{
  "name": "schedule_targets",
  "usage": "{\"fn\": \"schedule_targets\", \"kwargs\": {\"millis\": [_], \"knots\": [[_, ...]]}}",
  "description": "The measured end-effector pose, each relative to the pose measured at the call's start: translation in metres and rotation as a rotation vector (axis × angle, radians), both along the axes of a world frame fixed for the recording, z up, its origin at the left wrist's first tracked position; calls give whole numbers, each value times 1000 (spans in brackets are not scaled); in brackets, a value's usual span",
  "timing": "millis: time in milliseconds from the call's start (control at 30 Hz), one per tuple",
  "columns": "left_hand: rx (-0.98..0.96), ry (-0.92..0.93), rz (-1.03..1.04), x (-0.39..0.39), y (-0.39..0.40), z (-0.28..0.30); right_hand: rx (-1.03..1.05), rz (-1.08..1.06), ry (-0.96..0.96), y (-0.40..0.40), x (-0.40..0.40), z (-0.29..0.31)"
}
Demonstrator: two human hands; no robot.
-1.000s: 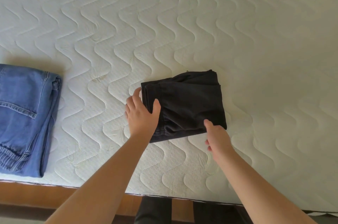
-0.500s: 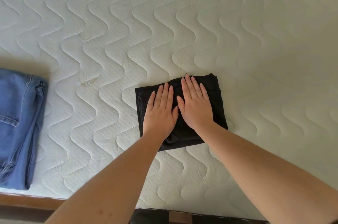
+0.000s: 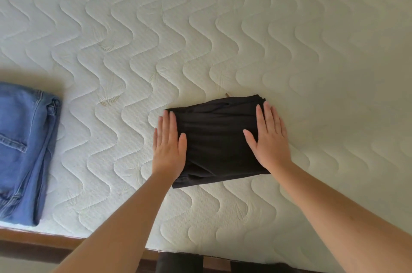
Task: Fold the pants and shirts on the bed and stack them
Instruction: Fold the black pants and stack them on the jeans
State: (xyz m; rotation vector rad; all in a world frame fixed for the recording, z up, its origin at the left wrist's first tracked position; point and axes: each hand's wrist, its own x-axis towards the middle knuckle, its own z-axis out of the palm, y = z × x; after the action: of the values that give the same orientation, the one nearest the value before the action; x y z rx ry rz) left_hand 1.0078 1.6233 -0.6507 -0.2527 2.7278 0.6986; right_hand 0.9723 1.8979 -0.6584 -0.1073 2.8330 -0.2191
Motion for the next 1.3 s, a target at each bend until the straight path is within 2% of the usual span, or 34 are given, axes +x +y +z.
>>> {"fn": "schedule_targets", "kwargs": {"millis": [100,200,267,367,467,533,633,767,900,1100,1300], "knots": [[170,-14,206,13,2,7,-137,-206,51,-4,8,2],[170,32,417,14,12,15,-270,-387,127,-10,7,3],[218,-23,541,10,16,18,-358,-445,87,-7,-1,4],[337,-216,697,-2,9,19,-464,-472,-75,3,-15,6],[357,-363,636,-9,-1,20,-517,-422,-236,15,-21,10],[357,-391,561,-7,-2,22,-609,-380,-288,19,-16,12],[303,-243,497,1,4,26,-622,-288,-273,16,-2,18],[311,-112,489,13,14,49,-703,-309,-176,10,19,43],[337,-88,418,23,11,106,-742,-343,-100,17,46,104],[544,-155,304,57,5,228,-755,-427,-69,33,100,224],[675,-162,260,96,-8,310,-783,-500,-58,25,154,315]]}}
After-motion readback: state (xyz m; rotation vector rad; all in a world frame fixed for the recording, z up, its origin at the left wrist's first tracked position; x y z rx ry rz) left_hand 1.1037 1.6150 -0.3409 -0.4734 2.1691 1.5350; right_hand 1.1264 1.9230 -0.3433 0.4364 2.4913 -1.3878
